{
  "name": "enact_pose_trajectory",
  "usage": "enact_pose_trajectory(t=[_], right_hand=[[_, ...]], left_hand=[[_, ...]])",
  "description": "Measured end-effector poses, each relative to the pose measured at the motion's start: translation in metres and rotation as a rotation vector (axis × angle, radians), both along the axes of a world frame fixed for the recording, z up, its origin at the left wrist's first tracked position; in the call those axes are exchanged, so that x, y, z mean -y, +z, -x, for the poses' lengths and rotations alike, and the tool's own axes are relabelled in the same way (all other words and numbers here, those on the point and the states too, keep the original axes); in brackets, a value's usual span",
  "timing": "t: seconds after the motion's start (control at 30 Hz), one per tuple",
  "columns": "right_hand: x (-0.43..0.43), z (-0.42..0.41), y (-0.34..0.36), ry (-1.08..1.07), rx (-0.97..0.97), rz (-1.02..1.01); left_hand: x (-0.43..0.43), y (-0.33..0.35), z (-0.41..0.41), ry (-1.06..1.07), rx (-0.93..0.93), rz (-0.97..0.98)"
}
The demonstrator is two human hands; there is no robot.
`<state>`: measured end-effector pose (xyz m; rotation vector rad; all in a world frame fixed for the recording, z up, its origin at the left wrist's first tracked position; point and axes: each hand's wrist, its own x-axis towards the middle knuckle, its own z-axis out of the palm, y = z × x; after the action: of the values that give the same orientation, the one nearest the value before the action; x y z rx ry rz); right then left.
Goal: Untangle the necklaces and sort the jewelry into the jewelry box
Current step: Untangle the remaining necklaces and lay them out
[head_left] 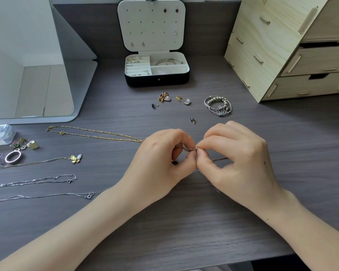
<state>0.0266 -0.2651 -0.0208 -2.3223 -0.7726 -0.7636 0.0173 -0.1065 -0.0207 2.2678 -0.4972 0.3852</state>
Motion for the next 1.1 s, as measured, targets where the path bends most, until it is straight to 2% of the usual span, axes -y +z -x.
enact_pose_trajectory(t=[0.2, 0.27, 0.37, 0.53, 0.83, 1.1], right_hand=[[-0.002, 0.0, 0.004, 0.145, -0.409, -0.287], [-0.001, -0.002, 0.005, 0.183, -0.555, -0.374], [0.002, -0.005, 0.006, 0.21, -0.71, -0.427], [0.005, -0.007, 0.012, 0.242, -0.706, -0.369], [0.004, -0.008, 0.026, 0.275, -0.708, -0.292], [0.006, -0.012, 0.029, 0.277, -0.78, -0.285]], left_hand=[[-0.002, 0.004, 0.0, -0.012, -0.064, -0.037], [-0.005, 0.008, -0.001, -0.02, -0.151, -0.031], [-0.01, 0.011, -0.004, -0.086, -0.365, 0.121], [-0.013, 0.01, -0.007, -0.163, -0.462, 0.249], [-0.012, 0.013, -0.003, -0.209, -0.441, 0.178], [-0.014, 0.017, -0.001, -0.182, -0.448, 0.204]])
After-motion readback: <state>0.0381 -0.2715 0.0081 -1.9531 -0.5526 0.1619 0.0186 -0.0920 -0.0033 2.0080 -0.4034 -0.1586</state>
